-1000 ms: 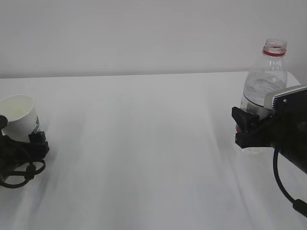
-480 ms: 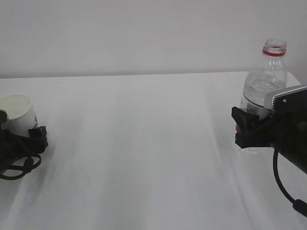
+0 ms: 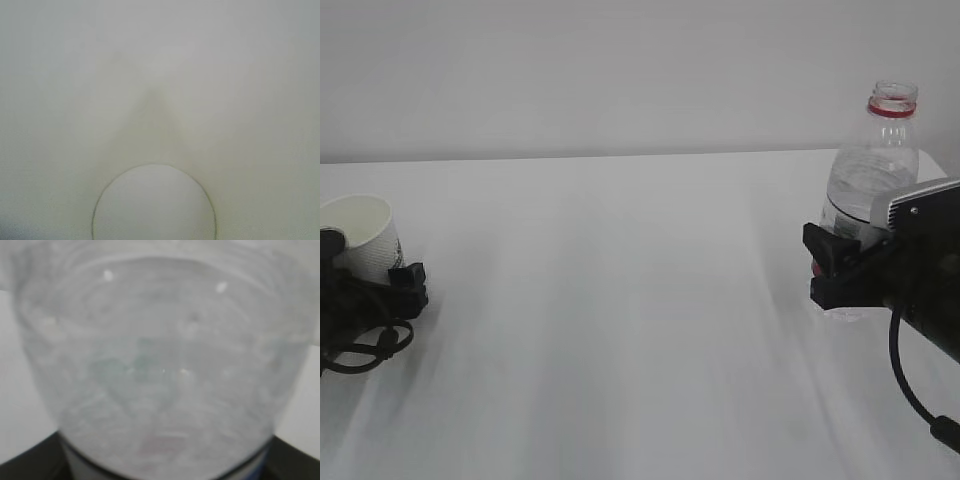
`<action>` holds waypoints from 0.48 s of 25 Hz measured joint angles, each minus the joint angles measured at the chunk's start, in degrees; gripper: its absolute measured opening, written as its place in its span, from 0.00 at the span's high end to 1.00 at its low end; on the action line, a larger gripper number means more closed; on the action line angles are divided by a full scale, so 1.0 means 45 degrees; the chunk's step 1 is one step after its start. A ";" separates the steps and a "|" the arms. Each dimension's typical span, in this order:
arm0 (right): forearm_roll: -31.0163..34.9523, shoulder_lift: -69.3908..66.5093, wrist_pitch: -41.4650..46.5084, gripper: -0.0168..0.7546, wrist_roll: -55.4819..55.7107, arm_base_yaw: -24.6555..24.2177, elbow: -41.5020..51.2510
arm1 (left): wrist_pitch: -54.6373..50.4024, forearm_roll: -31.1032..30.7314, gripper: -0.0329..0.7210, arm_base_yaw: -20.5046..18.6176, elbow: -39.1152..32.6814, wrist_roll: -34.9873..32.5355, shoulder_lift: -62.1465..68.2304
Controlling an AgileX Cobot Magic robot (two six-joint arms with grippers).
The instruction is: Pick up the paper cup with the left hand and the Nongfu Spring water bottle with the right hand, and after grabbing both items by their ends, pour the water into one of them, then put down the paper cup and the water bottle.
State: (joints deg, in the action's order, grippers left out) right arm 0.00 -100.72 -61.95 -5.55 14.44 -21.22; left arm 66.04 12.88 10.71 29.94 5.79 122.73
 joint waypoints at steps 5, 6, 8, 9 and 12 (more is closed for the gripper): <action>0.0000 0.0000 0.0000 0.37 0.0000 0.0000 0.0000 | 0.0000 -0.0030 0.10 0.0000 0.0244 0.0000 0.0000; 0.0000 0.0000 0.0000 0.37 0.0000 0.0000 0.0000 | 0.0000 -0.0030 0.10 0.0000 0.0317 0.0000 0.0000; 0.0000 0.0000 0.0000 0.37 0.0000 0.0000 0.0000 | 0.0000 -0.0030 0.11 0.0000 0.0397 0.0000 0.0000; 0.0000 0.0000 0.0000 0.37 0.0000 0.0000 0.0000 | 0.0000 -0.0030 0.12 0.0000 0.0397 0.0000 0.0000; 0.0000 0.0000 0.0000 0.37 0.0000 0.0000 0.0000 | 0.0000 -0.0030 0.13 0.0000 0.0397 0.0000 0.0000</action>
State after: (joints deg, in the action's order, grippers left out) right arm 0.00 -100.72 -61.95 -5.55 14.44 -21.22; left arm 66.04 12.74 10.71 31.72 5.79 122.73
